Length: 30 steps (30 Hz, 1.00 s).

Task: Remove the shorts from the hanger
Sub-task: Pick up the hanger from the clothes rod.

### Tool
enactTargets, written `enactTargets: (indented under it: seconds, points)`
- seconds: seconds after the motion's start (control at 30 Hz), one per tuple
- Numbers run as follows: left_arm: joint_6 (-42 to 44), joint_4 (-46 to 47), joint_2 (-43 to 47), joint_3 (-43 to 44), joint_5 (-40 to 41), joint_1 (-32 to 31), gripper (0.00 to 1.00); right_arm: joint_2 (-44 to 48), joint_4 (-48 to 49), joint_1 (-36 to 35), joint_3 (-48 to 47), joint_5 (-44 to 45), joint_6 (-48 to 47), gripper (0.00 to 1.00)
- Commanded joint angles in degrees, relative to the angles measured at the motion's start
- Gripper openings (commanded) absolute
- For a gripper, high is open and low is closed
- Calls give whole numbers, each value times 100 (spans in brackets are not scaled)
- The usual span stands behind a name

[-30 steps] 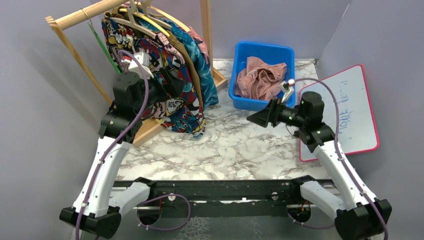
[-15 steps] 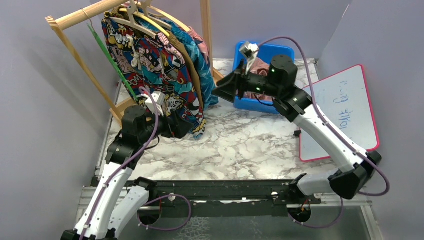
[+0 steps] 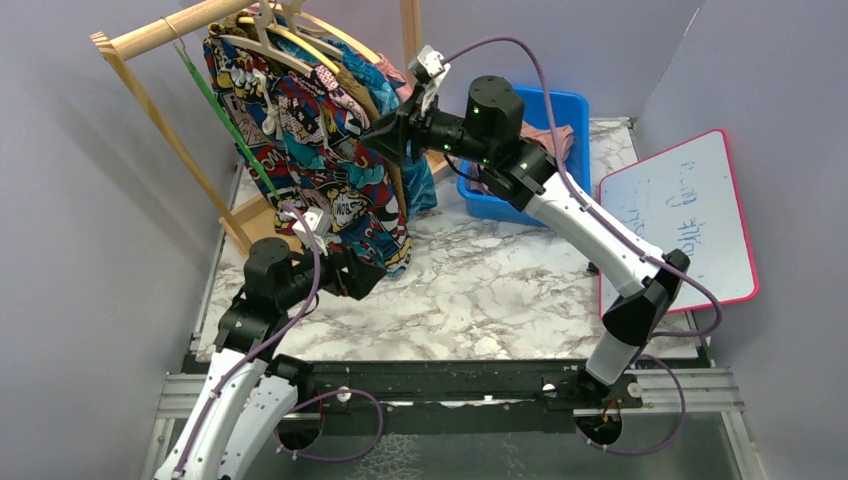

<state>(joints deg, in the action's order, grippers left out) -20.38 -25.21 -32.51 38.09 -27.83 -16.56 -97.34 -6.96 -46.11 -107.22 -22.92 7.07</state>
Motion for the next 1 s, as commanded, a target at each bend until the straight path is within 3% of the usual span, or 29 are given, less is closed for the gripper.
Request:
enactTargets:
  seconds: [0.0,0.3,0.43,0.67,0.87,0.97]
  points:
    - [47,607,240,-375,161,12,99,-450,129,-86,-614,238,-407,48]
    - [193,718,330,-412,611,12,99,-1246,-386,-337,-1451,214,-1014,32]
    - [192,718,390,-416,621,12,99,-1524,-623,-606,-1776,885,-1360,32]
    - [192,714,410,-423,626,12,99,-1907,-472,-777,-2329,2357,-1445,43]
    - [192,715,378,-425,623,12,99,-2409,-852,-777,-3164,2067,-1401,45]
    - [192,722,364,-420,622,17,99,-2604,-1034,-773,-3430,1903,-1380,35]
